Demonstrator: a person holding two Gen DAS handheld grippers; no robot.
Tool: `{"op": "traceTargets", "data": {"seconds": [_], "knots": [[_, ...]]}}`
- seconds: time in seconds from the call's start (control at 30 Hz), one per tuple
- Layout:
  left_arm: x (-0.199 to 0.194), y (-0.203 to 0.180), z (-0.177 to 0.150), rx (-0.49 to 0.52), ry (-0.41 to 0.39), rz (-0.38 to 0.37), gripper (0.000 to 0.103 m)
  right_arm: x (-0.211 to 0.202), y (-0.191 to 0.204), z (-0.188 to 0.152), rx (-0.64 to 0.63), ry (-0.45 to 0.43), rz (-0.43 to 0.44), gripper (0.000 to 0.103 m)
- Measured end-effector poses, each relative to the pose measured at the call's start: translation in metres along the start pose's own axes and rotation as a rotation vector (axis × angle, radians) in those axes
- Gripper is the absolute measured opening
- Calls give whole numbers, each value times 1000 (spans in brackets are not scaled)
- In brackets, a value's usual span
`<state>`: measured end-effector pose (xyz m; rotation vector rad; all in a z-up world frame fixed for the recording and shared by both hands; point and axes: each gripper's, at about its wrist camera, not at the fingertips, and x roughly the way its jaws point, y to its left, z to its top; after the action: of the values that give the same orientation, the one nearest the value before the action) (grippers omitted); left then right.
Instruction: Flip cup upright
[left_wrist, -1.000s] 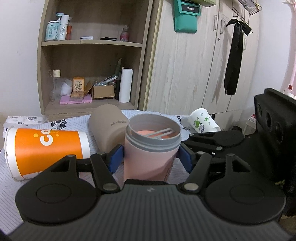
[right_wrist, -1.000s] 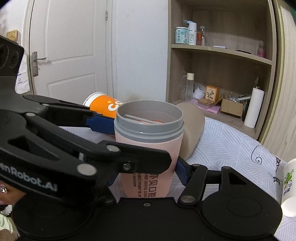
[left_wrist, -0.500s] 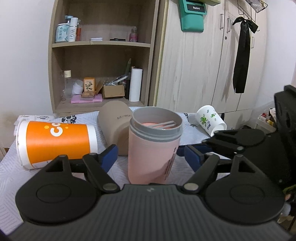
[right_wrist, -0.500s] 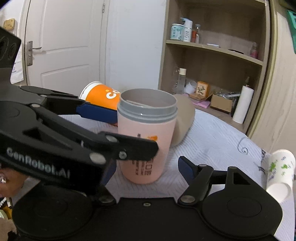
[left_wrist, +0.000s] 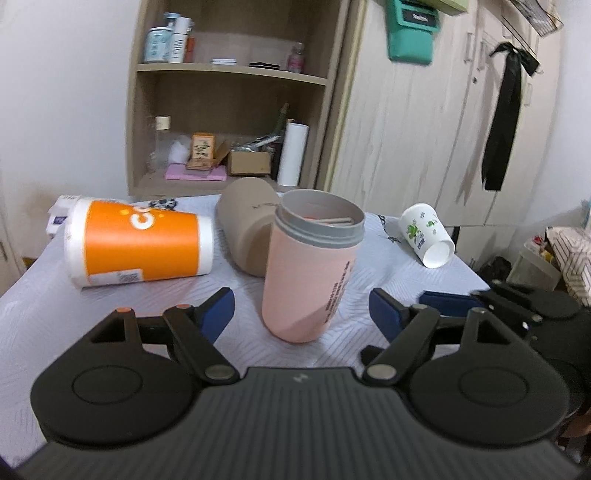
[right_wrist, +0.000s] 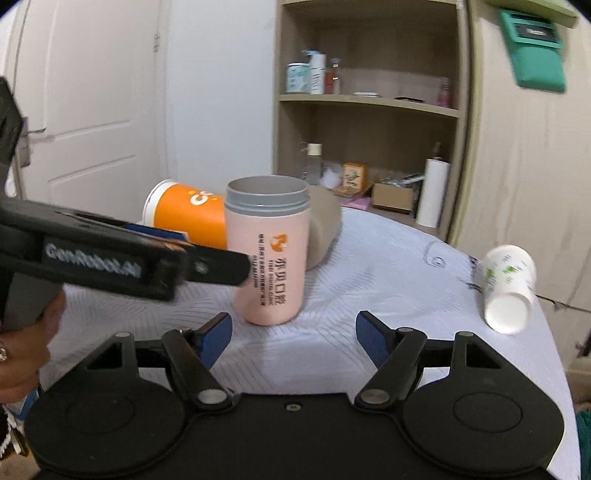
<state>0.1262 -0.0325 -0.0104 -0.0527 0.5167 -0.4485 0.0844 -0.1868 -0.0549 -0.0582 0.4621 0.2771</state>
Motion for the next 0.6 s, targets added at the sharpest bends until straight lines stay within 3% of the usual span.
{"op": "traceTargets", "data": {"seconds": [0.23, 0.6], "knots": [[-33, 4, -3, -30, -22, 101, 80, -23, -2, -4, 33, 20, -118, 79], [-87, 4, -8, -45, -41, 143, 80, -77, 14, 1, 118, -50, -165, 79]]}}
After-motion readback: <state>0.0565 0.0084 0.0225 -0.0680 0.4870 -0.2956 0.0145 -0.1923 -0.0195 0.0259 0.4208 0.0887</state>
